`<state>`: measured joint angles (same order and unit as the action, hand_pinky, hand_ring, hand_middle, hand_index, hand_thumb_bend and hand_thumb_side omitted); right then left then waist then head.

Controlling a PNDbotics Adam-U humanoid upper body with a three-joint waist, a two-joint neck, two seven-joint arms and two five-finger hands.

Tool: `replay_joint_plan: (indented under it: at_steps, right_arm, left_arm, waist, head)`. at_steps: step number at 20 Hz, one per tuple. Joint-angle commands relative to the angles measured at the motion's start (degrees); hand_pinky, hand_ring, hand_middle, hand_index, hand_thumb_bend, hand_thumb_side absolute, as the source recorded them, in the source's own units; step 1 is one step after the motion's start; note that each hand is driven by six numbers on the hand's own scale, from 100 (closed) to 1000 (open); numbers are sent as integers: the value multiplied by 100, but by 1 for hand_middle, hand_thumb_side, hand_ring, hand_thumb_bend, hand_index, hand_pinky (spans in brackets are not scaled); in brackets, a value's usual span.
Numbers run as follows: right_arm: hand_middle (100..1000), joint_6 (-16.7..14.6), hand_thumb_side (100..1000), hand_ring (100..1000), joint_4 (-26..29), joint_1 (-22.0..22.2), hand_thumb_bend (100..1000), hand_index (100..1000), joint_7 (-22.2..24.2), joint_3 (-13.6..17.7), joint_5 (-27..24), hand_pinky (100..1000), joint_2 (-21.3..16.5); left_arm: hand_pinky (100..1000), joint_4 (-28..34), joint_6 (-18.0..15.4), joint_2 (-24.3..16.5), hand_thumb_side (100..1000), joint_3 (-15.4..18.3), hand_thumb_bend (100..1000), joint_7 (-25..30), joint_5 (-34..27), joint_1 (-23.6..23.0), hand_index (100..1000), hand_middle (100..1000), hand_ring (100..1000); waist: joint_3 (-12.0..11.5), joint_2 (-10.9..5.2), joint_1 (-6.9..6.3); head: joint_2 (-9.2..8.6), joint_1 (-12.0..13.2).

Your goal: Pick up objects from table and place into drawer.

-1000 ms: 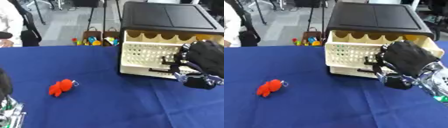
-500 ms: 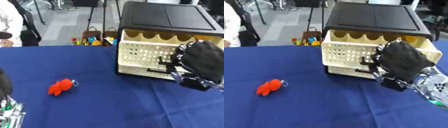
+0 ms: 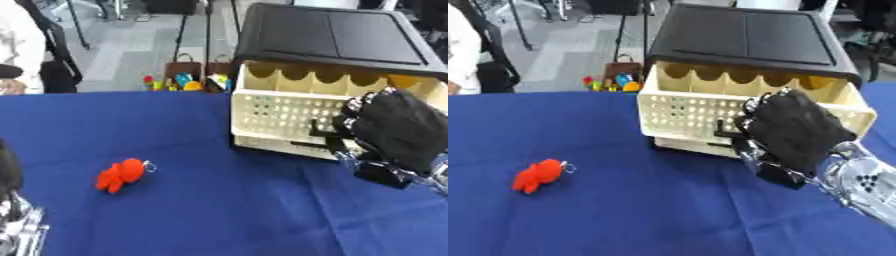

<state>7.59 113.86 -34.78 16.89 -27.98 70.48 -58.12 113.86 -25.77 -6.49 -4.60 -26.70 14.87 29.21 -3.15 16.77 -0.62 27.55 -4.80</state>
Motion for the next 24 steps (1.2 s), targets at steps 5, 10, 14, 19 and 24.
replay_joint_plan:
  at_steps: [5,10,14,19,24]
  right_arm:
    - [211,-174,413,238,73,129,131,469,54,-110,365,100,-52]
    - [209,-21,404,233,73,293,128,472,-196,-18,435,100,-87]
    - [208,-11,402,228,73,262,132,475,-371,-55,408,100,-53]
    - [206,-116,402,224,73,100,129,477,-367,-191,371,100,68]
    - [207,-117,402,226,73,156,137,477,-311,-198,419,100,82]
  left_arm:
    - [530,73,-6,-7,817,-18,521,43,-49,93,864,691,718]
    - [529,73,3,-9,818,-12,519,41,-48,94,864,691,718]
    - [529,73,7,-5,817,-17,517,49,-50,93,865,691,718]
    - [529,73,9,1,818,-21,515,59,-58,84,865,691,719]
    - [529,73,9,-2,819,-18,514,63,-58,84,865,691,720]
  waist:
    - [-5,-39,-22]
    - [11,-30,-41]
    - [6,-34,-47]
    - [1,-41,-48]
    - [20,-30,-46]
  head:
    - [-81,-12]
    - [-85,-3]
    - [-102,-22]
    - [-122,-51]
    - [-128,-40]
